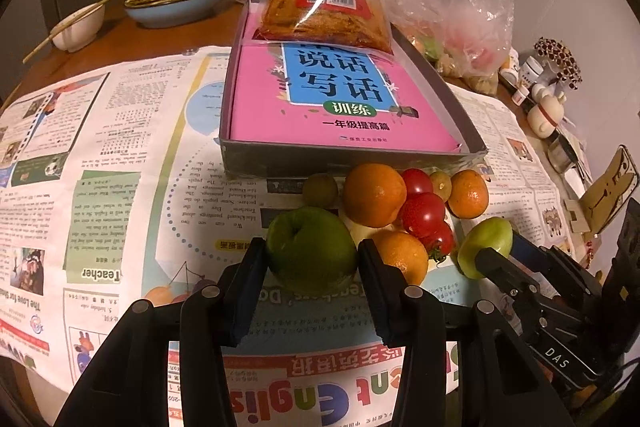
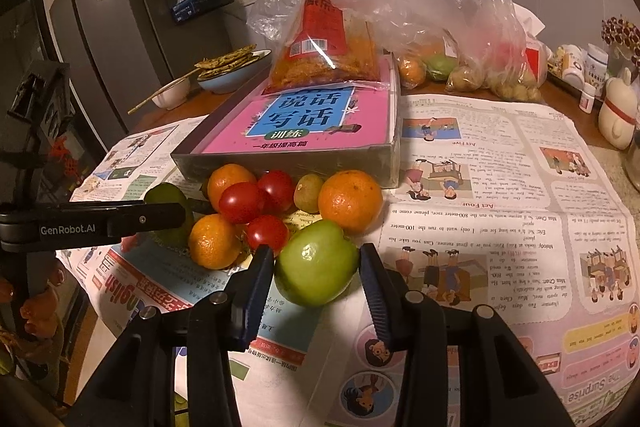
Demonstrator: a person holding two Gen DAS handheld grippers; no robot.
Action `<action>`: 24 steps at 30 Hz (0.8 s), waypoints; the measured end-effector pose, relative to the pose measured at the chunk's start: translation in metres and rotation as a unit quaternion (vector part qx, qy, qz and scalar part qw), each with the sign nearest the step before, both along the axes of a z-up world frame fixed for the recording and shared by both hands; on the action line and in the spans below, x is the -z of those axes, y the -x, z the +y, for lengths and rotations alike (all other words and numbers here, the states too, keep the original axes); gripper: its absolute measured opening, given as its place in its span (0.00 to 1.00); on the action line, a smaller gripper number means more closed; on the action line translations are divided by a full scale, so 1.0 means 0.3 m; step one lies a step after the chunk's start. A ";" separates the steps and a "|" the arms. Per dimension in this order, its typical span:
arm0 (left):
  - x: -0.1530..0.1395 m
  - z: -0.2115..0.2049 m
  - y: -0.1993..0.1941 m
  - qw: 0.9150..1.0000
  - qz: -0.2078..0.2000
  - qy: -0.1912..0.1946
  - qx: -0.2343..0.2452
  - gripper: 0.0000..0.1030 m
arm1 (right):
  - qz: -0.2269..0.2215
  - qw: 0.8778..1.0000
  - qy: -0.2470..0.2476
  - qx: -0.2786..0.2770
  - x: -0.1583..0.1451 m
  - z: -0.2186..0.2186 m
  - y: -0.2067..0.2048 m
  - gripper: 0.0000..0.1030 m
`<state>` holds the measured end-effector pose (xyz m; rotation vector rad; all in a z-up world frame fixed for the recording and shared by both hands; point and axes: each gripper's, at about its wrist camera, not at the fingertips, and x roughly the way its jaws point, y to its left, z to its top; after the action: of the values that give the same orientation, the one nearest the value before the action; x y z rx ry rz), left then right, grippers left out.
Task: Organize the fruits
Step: 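Grasp the large green apple with the left tool while the right tool grasps the pale green apple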
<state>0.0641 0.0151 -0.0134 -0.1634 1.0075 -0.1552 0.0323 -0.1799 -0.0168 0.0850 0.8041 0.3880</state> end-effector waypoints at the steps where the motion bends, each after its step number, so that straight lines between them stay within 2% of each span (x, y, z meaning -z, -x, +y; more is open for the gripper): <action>1: -0.005 -0.003 0.003 1.000 -0.002 -0.002 0.001 0.47 | 0.000 1.000 -0.001 0.000 0.001 -0.001 0.001 0.43; 8: -0.026 -0.016 0.006 1.000 -0.010 -0.007 0.004 0.47 | -0.001 1.000 -0.012 0.000 0.007 -0.007 -0.002 0.43; 12: -0.024 -0.017 -0.003 1.000 -0.008 -0.005 0.006 0.47 | 0.013 1.000 -0.020 -0.010 0.025 0.007 -0.008 0.43; 14: -0.025 -0.016 -0.005 1.000 -0.008 -0.006 0.006 0.47 | 0.012 1.000 -0.017 -0.011 0.028 0.018 -0.005 0.40; 18: -0.029 -0.012 -0.010 1.000 -0.009 -0.005 0.005 0.47 | 0.014 1.000 -0.019 -0.010 0.028 0.010 -0.007 0.40; 24: -0.048 -0.011 -0.017 1.000 -0.015 -0.005 0.008 0.47 | -0.007 1.000 -0.025 -0.008 -0.023 -0.012 0.005 0.40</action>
<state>0.0691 0.0118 0.0010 -0.1433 0.9791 -0.1670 0.0308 -0.1834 -0.0098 0.1222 0.7822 0.4223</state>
